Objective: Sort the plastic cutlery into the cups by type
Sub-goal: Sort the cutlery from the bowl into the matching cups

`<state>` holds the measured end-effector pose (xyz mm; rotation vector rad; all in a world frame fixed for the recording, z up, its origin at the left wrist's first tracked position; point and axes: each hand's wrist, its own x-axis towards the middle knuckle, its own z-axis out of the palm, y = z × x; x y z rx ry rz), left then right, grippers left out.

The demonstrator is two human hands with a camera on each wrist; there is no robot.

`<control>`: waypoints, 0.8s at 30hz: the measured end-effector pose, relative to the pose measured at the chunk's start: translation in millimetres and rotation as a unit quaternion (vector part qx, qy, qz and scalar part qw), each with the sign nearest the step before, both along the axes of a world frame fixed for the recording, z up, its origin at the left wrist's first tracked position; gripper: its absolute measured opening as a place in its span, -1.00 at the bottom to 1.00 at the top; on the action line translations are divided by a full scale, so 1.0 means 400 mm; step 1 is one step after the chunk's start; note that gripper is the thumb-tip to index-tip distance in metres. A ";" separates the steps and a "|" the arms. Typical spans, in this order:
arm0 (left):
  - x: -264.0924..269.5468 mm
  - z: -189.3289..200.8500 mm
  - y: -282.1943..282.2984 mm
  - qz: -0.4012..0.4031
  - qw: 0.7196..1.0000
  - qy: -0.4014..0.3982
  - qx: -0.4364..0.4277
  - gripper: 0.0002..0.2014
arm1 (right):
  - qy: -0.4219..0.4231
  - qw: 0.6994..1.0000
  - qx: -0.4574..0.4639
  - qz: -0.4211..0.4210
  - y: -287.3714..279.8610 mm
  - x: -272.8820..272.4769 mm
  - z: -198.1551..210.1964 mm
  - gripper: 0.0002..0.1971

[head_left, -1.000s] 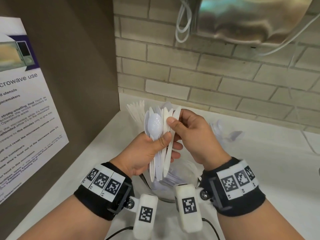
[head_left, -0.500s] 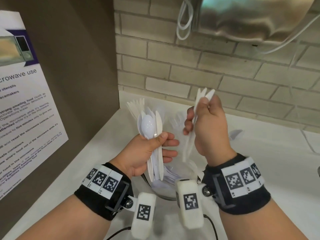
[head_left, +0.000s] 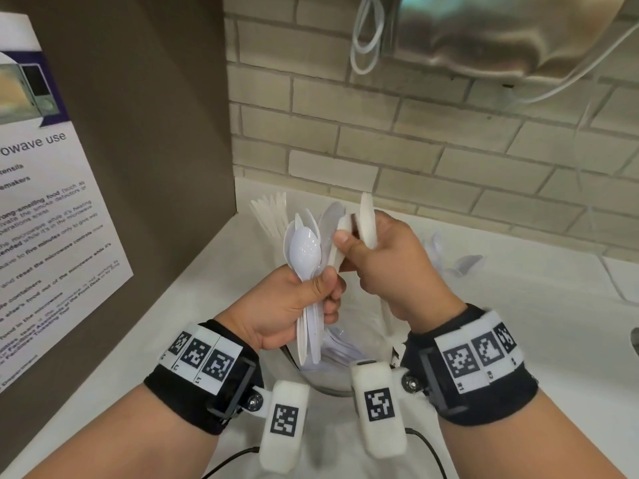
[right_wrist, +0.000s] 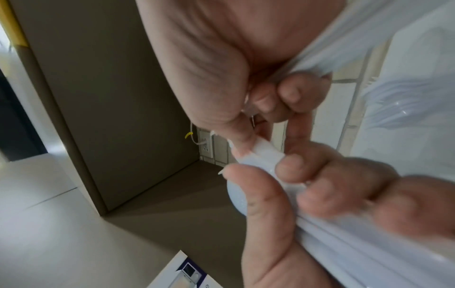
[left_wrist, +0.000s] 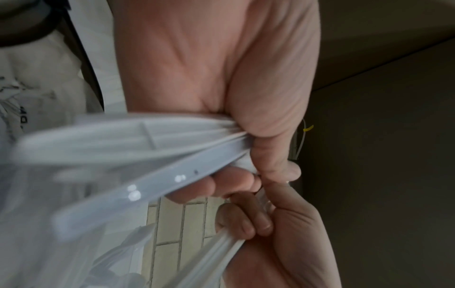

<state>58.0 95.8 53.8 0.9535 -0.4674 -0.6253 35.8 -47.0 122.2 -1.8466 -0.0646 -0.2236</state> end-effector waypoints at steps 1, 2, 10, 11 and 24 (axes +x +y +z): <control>0.000 0.000 0.001 0.020 1.000 0.000 0.013 -0.66 | 0.002 0.999 0.042 -0.009 0.000 -0.002 0.001 -0.97; -0.001 -0.001 0.001 0.041 0.999 -0.002 0.027 -0.63 | 0.001 0.997 0.080 -0.014 0.001 -0.005 0.001 -0.95; -0.003 0.014 -0.016 0.201 0.960 -0.032 0.192 -0.76 | -0.130 0.969 0.154 -0.142 -0.002 0.002 0.019 -0.90; 0.001 0.010 -0.016 0.224 0.949 -0.045 0.218 -0.74 | -0.136 0.968 0.162 -0.135 -0.005 0.001 0.033 -0.89; 0.009 -0.015 -0.028 0.248 0.903 -0.181 0.300 -0.73 | -0.030 0.961 -0.269 -0.050 0.031 0.019 0.027 -0.71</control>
